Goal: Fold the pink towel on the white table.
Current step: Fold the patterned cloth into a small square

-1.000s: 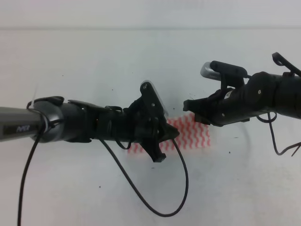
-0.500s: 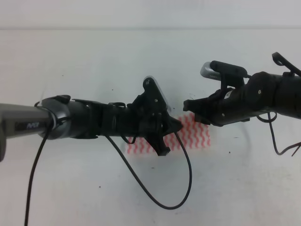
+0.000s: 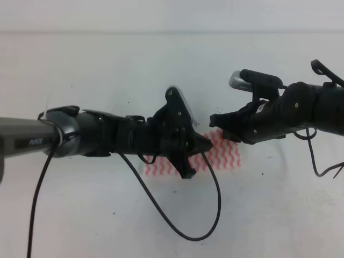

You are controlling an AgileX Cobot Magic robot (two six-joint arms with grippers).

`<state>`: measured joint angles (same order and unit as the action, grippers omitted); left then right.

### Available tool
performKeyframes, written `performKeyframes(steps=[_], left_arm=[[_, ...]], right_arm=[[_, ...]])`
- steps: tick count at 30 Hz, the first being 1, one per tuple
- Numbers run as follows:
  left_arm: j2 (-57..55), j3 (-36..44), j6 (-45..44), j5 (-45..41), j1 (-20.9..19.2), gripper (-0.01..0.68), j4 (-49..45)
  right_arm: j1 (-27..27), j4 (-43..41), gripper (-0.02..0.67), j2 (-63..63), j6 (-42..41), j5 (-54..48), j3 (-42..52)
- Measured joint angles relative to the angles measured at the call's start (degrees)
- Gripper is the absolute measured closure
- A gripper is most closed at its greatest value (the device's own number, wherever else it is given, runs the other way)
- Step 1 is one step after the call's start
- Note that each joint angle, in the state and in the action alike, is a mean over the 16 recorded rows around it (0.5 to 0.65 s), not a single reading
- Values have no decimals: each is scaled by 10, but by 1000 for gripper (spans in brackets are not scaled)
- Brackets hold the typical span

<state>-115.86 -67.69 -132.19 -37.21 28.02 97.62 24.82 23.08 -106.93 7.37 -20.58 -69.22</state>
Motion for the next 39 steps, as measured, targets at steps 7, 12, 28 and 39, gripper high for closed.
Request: performKeyframes(steps=[7,12,28,39], left_arm=[[-13,-6,1,4,8,678,-3],[-26,-18,-2,10,13,678,5],[-61,-45,-13,26,15,678,15],[-61,-45,-39,27,15,678,23]], right_arm=[[0,0,664,-1,0,0,0],[0,-1,665,-1,0,0,0],[0,-2,665,-1,0,0,0],[0,-3,665,-1,0,0,0]])
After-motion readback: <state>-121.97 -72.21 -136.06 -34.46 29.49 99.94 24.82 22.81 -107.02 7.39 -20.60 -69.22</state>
